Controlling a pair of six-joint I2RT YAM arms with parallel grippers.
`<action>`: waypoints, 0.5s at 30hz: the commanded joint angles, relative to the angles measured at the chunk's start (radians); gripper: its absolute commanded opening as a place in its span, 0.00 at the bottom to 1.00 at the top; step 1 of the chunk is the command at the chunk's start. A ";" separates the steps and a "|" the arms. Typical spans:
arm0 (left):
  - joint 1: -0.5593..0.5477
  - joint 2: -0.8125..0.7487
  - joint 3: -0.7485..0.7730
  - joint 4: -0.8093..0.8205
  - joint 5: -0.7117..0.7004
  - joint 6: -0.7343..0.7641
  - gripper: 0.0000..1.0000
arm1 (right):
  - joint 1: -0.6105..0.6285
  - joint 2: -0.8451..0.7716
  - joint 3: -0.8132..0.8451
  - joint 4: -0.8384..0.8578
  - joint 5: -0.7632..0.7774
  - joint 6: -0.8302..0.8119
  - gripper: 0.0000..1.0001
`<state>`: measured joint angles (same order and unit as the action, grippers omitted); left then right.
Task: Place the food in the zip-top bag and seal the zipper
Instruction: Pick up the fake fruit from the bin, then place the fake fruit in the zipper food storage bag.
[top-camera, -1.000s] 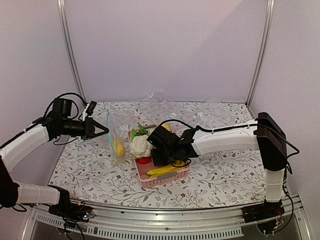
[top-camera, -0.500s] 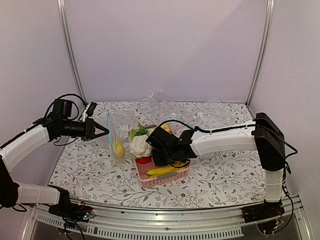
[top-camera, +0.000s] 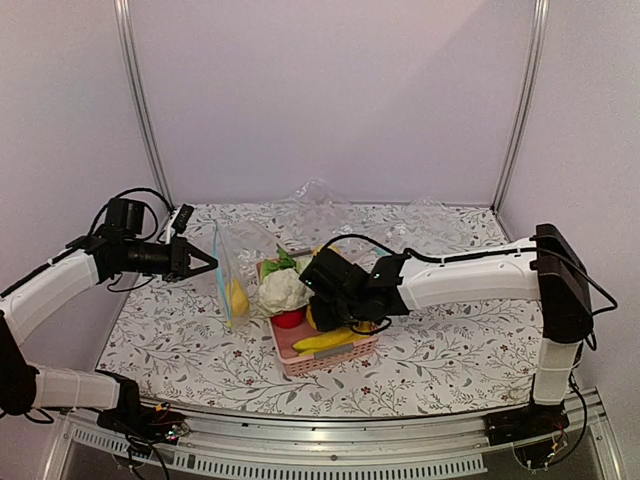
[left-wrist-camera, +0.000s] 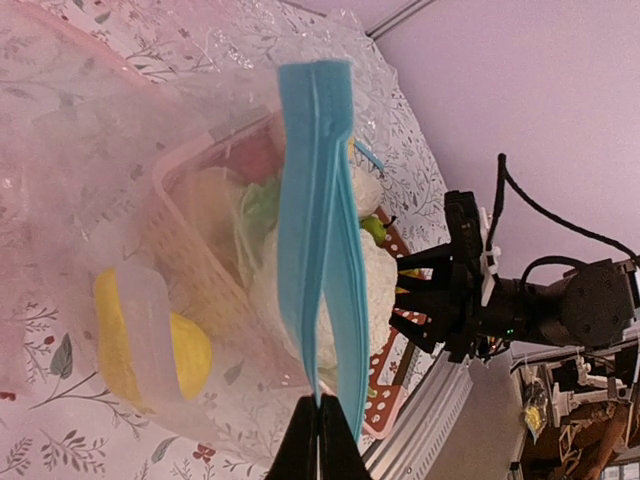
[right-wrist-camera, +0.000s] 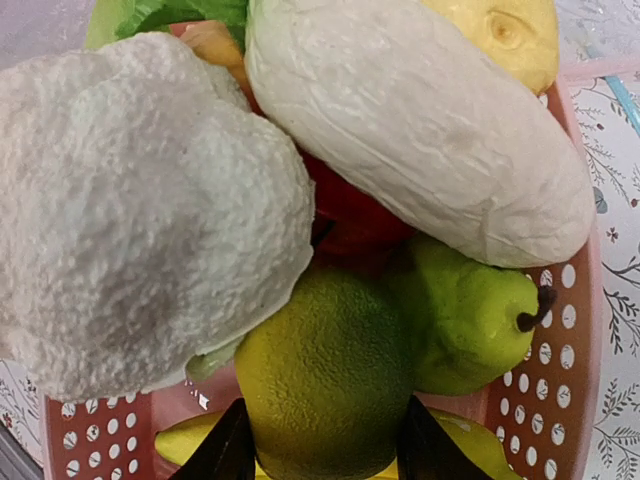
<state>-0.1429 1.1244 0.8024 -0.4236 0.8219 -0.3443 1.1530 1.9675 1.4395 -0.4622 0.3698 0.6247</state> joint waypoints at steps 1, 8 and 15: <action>0.013 -0.022 -0.002 -0.022 -0.033 0.013 0.00 | 0.010 -0.124 -0.053 -0.038 0.052 0.020 0.44; 0.010 -0.088 0.061 -0.183 -0.094 0.016 0.00 | 0.011 -0.291 -0.124 -0.104 0.104 0.046 0.45; -0.011 -0.108 0.114 -0.328 -0.084 -0.009 0.00 | 0.028 -0.426 -0.094 -0.080 0.079 -0.034 0.45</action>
<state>-0.1429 1.0149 0.8886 -0.6434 0.7223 -0.3408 1.1610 1.6100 1.3254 -0.5503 0.4377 0.6399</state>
